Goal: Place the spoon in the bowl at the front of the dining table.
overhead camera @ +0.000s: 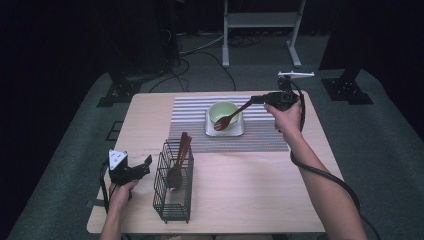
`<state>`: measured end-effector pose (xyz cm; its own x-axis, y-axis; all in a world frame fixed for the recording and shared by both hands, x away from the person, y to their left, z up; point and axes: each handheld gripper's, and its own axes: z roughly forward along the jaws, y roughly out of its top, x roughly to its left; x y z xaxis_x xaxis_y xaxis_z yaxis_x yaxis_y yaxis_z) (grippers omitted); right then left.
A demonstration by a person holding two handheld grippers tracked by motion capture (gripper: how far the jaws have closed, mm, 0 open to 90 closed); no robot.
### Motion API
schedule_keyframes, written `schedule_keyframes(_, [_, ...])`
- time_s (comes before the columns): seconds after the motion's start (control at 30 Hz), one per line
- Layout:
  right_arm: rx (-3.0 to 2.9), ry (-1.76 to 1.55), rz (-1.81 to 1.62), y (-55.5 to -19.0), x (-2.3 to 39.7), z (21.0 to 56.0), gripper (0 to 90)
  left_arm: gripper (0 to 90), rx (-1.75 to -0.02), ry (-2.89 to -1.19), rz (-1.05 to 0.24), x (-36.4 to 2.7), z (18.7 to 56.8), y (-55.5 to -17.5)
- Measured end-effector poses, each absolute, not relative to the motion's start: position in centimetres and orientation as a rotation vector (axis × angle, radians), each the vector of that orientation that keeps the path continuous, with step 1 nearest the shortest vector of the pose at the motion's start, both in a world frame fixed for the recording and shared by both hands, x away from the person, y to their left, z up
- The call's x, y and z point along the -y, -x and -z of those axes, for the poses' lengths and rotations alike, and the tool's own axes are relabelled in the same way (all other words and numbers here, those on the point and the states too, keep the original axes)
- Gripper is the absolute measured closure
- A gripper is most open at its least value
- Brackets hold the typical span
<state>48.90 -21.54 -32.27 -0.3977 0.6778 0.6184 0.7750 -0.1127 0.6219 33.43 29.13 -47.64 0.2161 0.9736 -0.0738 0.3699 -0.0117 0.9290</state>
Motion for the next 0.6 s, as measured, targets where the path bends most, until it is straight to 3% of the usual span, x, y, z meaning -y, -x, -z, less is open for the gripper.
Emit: schedule_keyframes(0.6, [2.019,1.715,1.562,-50.0,21.2,32.2,82.5,1.7,-1.31,-1.556,-0.812,-29.1,47.6,-33.4])
